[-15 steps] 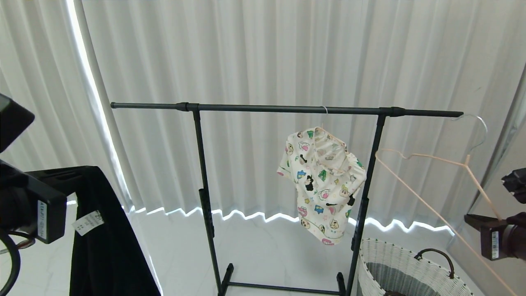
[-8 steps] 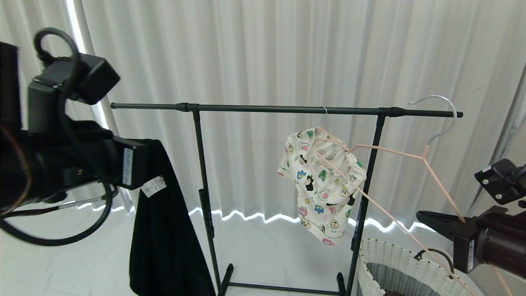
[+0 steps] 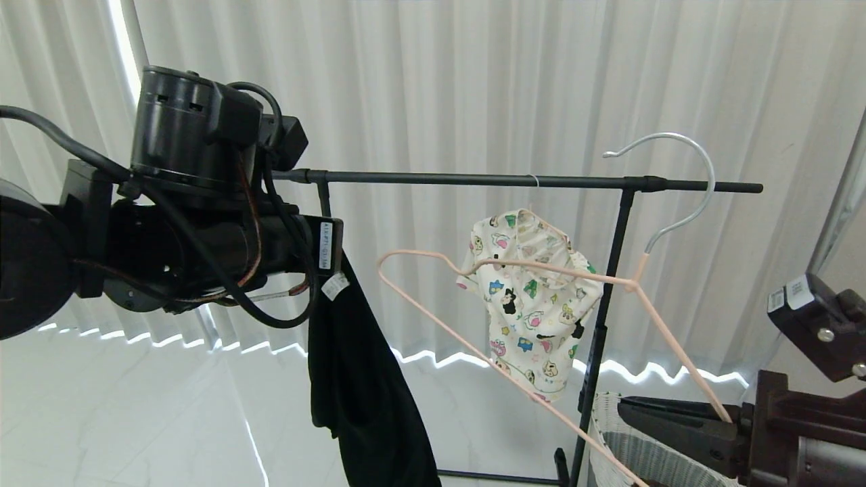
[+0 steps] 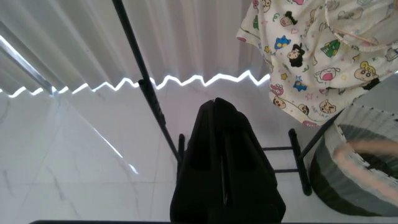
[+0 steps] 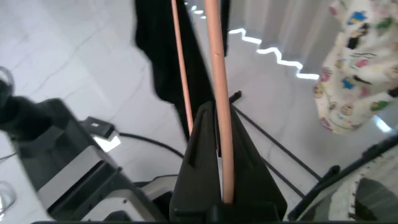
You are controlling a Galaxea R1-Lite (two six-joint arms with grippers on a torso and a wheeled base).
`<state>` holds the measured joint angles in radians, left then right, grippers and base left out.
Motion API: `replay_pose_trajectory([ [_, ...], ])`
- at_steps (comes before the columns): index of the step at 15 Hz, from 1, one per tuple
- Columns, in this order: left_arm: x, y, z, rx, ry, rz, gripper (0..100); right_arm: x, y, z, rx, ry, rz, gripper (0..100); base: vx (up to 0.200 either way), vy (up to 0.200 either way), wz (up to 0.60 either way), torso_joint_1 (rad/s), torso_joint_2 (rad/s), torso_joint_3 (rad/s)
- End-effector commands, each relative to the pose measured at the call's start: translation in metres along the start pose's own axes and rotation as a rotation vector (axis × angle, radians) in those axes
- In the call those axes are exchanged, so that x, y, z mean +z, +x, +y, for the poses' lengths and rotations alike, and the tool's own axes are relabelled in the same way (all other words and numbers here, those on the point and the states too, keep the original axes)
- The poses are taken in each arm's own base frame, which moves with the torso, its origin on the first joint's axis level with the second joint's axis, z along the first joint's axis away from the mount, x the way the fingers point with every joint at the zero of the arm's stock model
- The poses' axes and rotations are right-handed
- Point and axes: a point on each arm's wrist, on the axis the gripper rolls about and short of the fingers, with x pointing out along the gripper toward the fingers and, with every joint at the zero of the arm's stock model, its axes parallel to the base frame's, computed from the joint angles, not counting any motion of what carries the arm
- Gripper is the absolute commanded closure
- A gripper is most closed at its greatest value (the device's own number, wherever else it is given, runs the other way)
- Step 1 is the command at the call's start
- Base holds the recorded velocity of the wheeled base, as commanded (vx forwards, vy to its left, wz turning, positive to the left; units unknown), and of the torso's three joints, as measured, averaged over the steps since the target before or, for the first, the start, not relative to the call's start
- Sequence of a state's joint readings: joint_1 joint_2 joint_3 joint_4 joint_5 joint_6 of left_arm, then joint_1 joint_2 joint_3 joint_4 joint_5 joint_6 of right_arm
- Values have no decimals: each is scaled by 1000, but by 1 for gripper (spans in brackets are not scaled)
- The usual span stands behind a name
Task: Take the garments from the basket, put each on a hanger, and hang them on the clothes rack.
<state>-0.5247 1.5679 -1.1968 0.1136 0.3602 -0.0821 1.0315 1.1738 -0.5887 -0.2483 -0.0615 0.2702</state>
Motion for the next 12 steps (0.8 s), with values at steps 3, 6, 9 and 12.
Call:
replay_pose_trajectory([
  [3,-2,6,-2,0,1,14,100,-2,0,10,57,-12,19,100,0,0,0,0,0,0],
  [6,-2,2,-9,-21,-34,12,100,-7,10,10,48,21,60,100,0,0,0,0,0,0],
  [9,-3,2,-10,-27,-39,12,100,-9,17,15,71,33,87,100,0,0,0,0,0,0],
  [12,-3,-1,-15,-45,-66,10,100,-8,24,13,58,45,88,100,0,0,0,0,0,0],
])
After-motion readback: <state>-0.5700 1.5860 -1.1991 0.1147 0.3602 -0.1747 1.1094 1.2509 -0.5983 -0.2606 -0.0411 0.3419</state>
